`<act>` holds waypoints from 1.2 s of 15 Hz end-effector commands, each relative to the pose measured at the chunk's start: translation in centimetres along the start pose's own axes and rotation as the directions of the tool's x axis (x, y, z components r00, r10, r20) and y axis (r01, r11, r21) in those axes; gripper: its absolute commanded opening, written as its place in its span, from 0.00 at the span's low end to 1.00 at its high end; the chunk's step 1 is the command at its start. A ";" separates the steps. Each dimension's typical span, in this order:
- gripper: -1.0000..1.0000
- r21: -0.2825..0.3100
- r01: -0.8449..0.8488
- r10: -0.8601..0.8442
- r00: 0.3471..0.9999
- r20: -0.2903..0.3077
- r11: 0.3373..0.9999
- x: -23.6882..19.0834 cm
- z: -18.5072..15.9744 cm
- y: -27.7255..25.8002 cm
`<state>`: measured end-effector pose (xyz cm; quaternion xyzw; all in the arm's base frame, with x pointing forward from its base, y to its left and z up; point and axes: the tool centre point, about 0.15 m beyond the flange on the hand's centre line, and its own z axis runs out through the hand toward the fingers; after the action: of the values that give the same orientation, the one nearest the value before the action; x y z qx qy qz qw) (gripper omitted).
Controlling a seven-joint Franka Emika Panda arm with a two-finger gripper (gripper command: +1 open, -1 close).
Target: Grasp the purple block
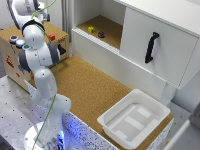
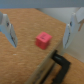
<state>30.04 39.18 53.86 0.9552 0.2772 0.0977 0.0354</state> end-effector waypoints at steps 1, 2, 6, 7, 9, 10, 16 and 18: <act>1.00 0.054 -0.285 0.290 0.948 -0.135 0.957 -2.2 3.8 10.4; 1.00 0.075 -0.356 0.363 0.924 -0.125 0.932 -1.9 4.8 12.3; 1.00 0.073 -0.580 0.584 0.799 -0.141 0.811 1.6 7.7 18.7; 1.00 0.069 -0.632 0.634 0.759 -0.145 0.772 2.8 8.2 20.3; 1.00 0.070 -0.688 0.689 0.707 -0.160 0.723 5.8 9.0 22.9; 1.00 0.058 -0.707 0.705 0.689 -0.169 0.705 6.9 9.1 23.9; 1.00 0.045 -0.661 0.654 0.728 -0.206 0.749 13.6 10.9 30.2; 1.00 0.051 -0.637 0.629 0.741 -0.235 0.769 14.8 11.2 31.5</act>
<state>53.56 21.24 49.01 0.9650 -0.0925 0.2414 -0.0443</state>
